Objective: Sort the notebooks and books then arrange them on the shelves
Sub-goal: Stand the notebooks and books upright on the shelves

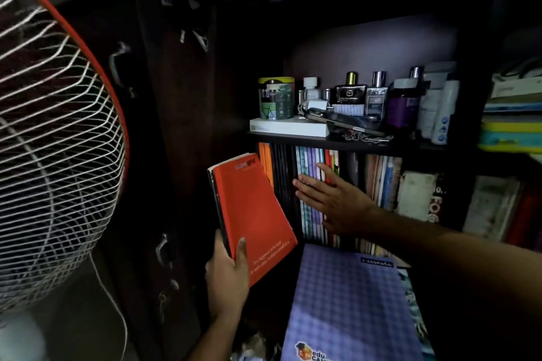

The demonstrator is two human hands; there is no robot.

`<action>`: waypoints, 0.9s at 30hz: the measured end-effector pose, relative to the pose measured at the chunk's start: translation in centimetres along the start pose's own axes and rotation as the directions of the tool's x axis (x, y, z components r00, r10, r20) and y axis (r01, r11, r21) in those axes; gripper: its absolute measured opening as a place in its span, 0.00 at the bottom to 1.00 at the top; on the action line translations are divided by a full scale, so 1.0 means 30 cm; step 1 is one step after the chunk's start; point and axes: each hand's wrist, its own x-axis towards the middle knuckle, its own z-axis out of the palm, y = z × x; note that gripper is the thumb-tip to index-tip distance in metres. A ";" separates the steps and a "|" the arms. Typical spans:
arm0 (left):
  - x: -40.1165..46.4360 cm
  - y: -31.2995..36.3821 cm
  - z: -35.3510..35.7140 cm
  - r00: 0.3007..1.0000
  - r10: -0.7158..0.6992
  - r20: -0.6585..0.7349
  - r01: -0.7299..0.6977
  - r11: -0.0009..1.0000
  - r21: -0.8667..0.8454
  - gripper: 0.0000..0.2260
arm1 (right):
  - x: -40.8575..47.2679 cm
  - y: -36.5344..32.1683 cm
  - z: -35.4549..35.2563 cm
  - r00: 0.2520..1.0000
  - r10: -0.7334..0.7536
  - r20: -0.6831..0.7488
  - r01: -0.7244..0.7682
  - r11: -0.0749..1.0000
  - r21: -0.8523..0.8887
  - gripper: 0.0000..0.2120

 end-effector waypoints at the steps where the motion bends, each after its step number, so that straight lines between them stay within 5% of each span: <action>1: -0.001 0.000 0.001 1.000 0.001 0.001 -0.001 1.000 -0.004 0.22 | -0.004 0.004 -0.002 1.000 -0.006 0.007 0.006 1.000 -0.006 0.41; 8: 0.001 0.005 -0.002 1.000 0.001 0.015 -0.001 1.000 0.009 0.26 | -0.017 0.029 -0.047 0.997 -0.030 0.065 0.030 1.000 0.009 0.39; 14: -0.009 0.003 -0.007 0.999 -0.029 0.030 0.028 0.999 0.035 0.35 | 0.113 0.022 -0.173 0.992 -0.117 0.037 0.119 0.990 -0.071 0.22; 20: -0.006 0.017 -0.014 0.999 -0.028 0.029 0.027 0.999 0.030 0.34 | 0.162 -0.017 -0.176 0.941 -0.078 0.330 0.165 0.955 -0.247 0.29; 27: -0.021 0.035 -0.023 0.998 0.011 0.059 -0.012 1.000 0.023 0.33 | 0.080 -0.011 -0.132 0.947 -0.057 0.315 0.158 0.939 -0.305 0.27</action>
